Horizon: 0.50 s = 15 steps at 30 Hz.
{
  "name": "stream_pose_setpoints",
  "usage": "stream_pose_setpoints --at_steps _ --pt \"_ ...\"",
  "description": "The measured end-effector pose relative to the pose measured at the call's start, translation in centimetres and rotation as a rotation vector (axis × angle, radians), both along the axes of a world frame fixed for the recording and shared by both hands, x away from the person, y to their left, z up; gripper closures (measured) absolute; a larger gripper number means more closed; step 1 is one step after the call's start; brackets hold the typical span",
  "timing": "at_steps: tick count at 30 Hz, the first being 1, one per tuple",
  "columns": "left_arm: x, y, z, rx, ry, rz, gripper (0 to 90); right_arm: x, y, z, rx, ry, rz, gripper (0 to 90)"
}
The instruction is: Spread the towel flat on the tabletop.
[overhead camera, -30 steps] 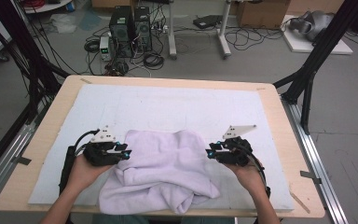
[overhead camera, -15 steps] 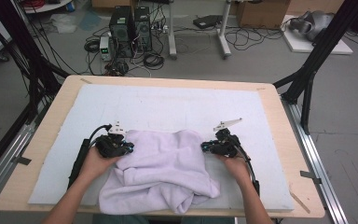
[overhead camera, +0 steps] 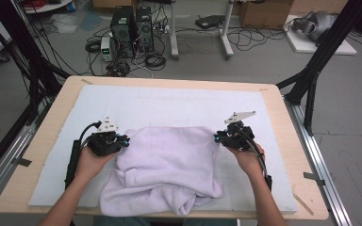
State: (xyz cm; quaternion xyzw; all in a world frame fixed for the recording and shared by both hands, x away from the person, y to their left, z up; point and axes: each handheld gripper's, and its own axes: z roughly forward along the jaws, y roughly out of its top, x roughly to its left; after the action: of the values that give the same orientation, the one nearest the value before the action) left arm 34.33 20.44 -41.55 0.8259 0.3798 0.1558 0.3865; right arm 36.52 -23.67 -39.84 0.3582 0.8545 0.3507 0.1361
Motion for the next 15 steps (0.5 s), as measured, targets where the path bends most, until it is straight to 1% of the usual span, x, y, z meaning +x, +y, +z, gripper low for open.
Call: stream_pose_setpoints --at_steps 1,2,3,4,5,6,7,8,9,10,11,12,13,14,15 --pt "0.2 0.1 -0.2 -0.001 0.02 -0.009 63.6 0.0 0.1 -0.5 -0.008 0.004 0.002 66.4" --pt "0.4 0.0 -0.4 0.01 0.027 -0.008 61.1 0.0 0.3 -1.0 -0.003 0.02 0.016 63.0" --pt "0.5 0.0 -0.7 0.009 0.036 -0.01 58.5 0.1 0.5 -1.5 -0.005 0.033 0.028 58.3" --pt "0.7 -0.1 -0.9 0.005 0.053 -0.017 57.0 0.2 0.7 -1.9 -0.022 0.063 0.031 52.8" --pt "0.9 -0.2 -1.0 0.013 0.057 -0.017 55.6 0.3 0.9 -2.3 -0.035 0.085 0.027 49.7" --pt "1.1 -0.4 -1.3 0.032 0.058 -0.014 53.7 0.5 1.0 -2.6 -0.034 0.097 0.03 49.6" --pt "1.2 -0.6 -1.6 0.034 0.064 -0.008 52.5 0.6 1.2 -2.9 -0.042 0.114 0.03 48.7" --pt "1.4 -0.7 -1.9 0.047 0.074 -0.002 52.6 0.7 1.3 -3.1 -0.055 0.113 0.024 48.5" --pt "1.6 -0.7 -2.1 0.054 0.075 0.001 53.8 0.8 1.3 -3.2 -0.057 0.122 0.025 48.9" --pt "1.6 -0.8 -2.1 0.059 0.065 0.012 58.4 0.8 1.4 -3.3 -0.058 0.123 0.022 50.7" --pt "1.7 -0.7 -2.1 0.064 0.062 0.014 64.9 0.8 1.4 -3.3 -0.068 0.11 0.021 54.7" --pt "1.7 -0.7 -2.1 0.055 0.071 0.008 71.3 0.7 1.4 -3.3 -0.057 0.121 0.031 60.4" --pt "1.8 -0.5 -2.1 0.048 0.076 0.003 76.7 0.7 1.4 -3.4 -0.059 0.108 0.039 63.8" --pt "1.9 -0.5 -2.1 0.04 0.081 0.005 82.0 0.7 1.5 -3.3 -0.05 0.112 0.051 74.2" --pt "2.0 -0.5 -2.0 0.041 0.088 0.0 84.3 0.7 1.5 -3.3 -0.033 0.131 0.074 81.7"
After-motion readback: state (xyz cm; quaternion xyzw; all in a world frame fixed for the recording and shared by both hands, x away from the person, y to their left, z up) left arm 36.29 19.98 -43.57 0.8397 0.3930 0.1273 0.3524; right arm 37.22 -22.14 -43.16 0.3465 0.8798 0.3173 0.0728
